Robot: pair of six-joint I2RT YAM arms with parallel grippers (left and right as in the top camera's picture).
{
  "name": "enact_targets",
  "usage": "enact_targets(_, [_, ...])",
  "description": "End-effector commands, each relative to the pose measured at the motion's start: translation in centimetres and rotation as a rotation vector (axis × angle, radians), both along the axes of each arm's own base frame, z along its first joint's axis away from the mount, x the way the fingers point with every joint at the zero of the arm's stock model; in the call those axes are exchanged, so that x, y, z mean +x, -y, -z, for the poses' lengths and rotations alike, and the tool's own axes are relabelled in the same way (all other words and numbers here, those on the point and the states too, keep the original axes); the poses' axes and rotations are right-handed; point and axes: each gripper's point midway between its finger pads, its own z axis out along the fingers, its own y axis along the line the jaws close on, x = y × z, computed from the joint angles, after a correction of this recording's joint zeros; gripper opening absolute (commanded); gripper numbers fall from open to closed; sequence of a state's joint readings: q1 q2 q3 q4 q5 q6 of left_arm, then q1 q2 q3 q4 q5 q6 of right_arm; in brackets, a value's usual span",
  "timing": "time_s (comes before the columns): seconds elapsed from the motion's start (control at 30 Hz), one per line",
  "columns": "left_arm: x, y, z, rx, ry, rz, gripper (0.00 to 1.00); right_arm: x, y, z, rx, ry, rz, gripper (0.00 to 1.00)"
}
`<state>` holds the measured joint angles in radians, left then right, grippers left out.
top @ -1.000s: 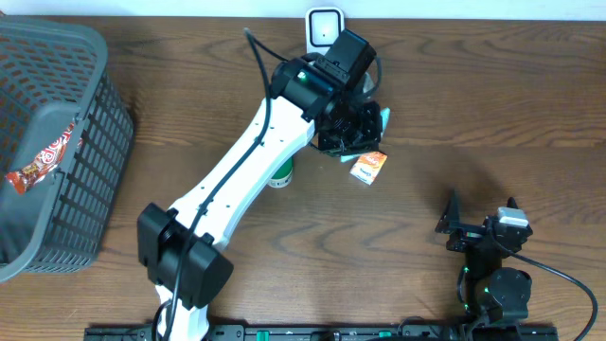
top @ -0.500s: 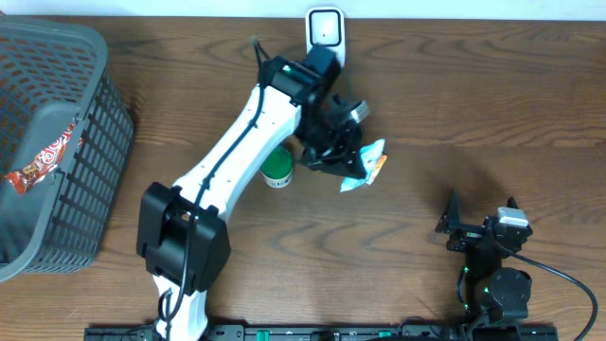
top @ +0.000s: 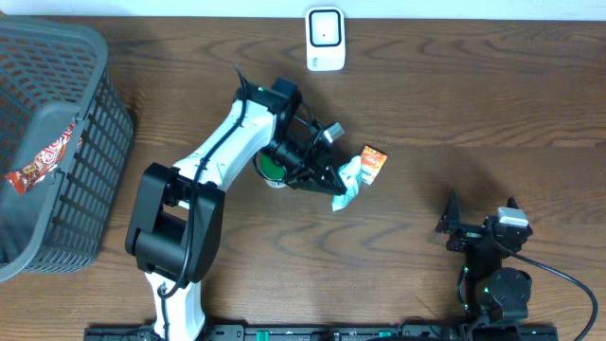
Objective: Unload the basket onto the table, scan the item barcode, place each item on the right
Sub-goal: 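Lower the wipes pack onto the table and release it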
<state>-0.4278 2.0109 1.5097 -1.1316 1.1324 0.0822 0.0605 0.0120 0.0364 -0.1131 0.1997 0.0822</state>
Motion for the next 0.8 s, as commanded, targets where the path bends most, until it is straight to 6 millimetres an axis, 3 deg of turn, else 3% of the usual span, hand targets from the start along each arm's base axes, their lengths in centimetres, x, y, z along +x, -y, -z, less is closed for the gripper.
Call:
enact_targets(0.0, [-0.7, 0.1, 1.1, -0.042, -0.023, 0.009, 0.07, 0.0, 0.0, 0.1, -0.013, 0.000, 0.003, 0.99])
enact_targets(0.5, [-1.8, -1.1, 5.4, 0.063, -0.009, 0.014, 0.09, 0.0, 0.0, 0.1, -0.013, 0.000, 0.003, 0.99])
enact_targets(0.77, [-0.7, -3.1, 8.4, 0.308, 0.001, -0.051, 0.15, 0.0, 0.0, 0.1, -0.013, 0.000, 0.003, 0.99])
